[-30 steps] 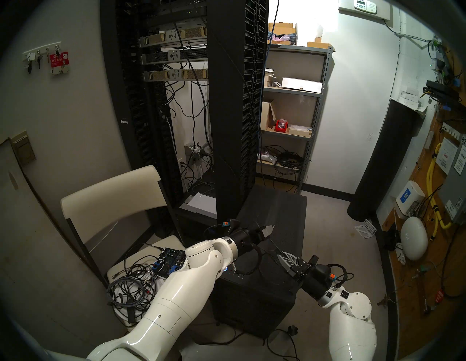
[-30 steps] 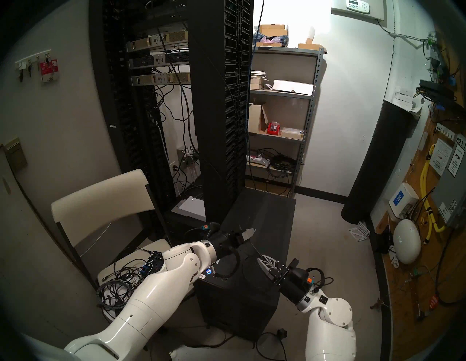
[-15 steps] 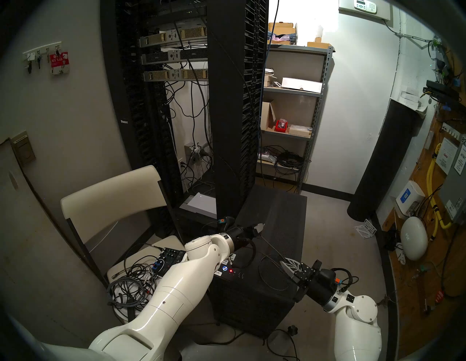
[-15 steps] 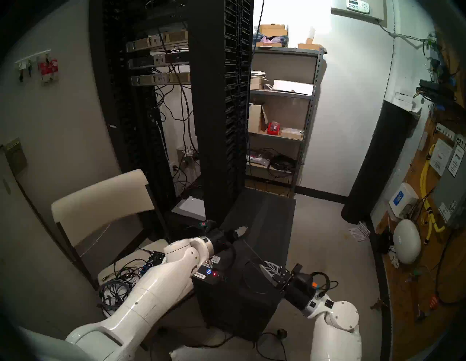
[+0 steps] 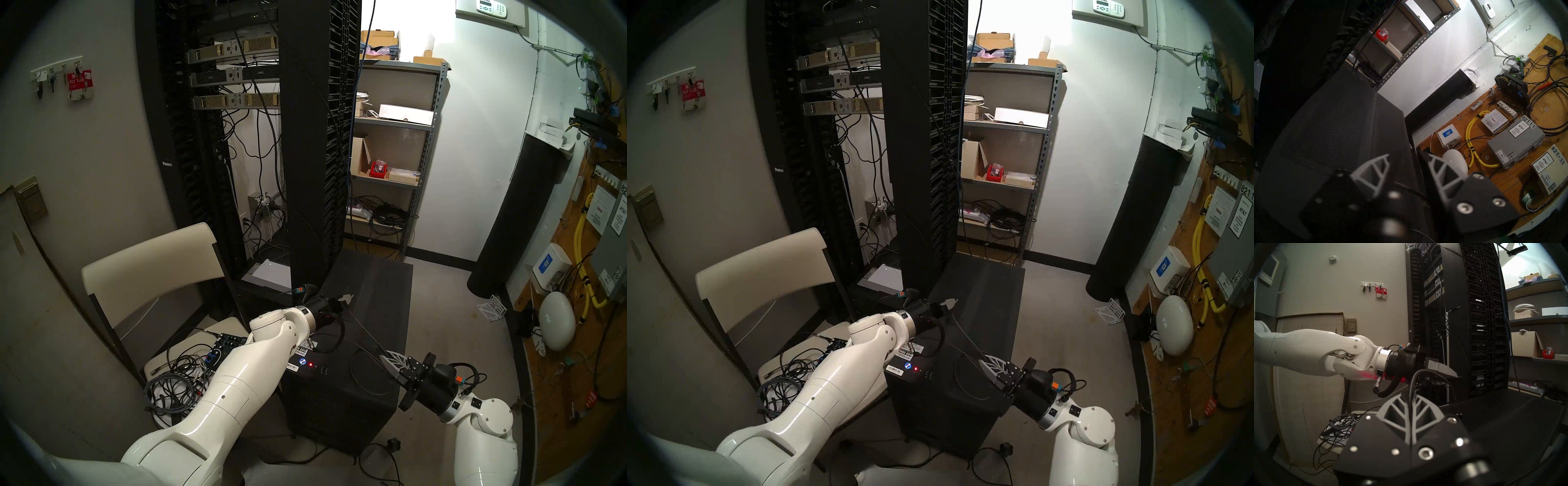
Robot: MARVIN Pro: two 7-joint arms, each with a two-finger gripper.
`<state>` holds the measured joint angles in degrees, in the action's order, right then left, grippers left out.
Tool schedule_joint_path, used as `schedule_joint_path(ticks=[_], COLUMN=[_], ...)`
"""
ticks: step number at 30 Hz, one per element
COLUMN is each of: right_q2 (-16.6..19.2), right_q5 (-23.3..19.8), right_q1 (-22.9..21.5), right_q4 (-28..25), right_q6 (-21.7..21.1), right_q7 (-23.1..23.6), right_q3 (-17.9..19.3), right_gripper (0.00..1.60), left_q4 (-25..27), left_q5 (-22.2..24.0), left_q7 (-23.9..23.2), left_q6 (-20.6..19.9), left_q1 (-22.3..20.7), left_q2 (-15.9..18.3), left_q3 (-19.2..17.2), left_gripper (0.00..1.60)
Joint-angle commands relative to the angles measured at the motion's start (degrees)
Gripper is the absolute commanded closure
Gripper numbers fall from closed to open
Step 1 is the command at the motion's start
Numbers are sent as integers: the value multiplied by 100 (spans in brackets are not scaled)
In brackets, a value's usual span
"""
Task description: Insert the cable into the workstation's USB slot
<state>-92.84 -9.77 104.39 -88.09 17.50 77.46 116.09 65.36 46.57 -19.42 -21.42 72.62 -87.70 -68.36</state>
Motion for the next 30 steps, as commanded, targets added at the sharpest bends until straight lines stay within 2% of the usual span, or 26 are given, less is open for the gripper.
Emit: schedule_joint_path(ticks=[1,6,11,15,30], right_q2=[-27,-26,-49,-46,-103], right_q5=[23,64,105,165,245], right_q1=[-191,-273,-360,-426,-409], right_q4=[-84,-7,81,162,198], right_q6=[85,139,185,253,211], right_q7=[-167,-261,-306,-305,-332], right_q3=[48,81,41,-36,-212], right_gripper=[160,160,160,160,160], left_q4=[308,642,951,1132,1179], left_q5=[200,357,638,739,787], left_q7=[-62,-98,-130,-81,146], left_q6=[-237,-587,-1005,-1188,-1092], left_q1=[7,228,484,633,691], left_q2=[91,299,312,260,-56], left_q3=[-161,-305,-438,-456,-469], left_gripper=[0,0,0,0,0])
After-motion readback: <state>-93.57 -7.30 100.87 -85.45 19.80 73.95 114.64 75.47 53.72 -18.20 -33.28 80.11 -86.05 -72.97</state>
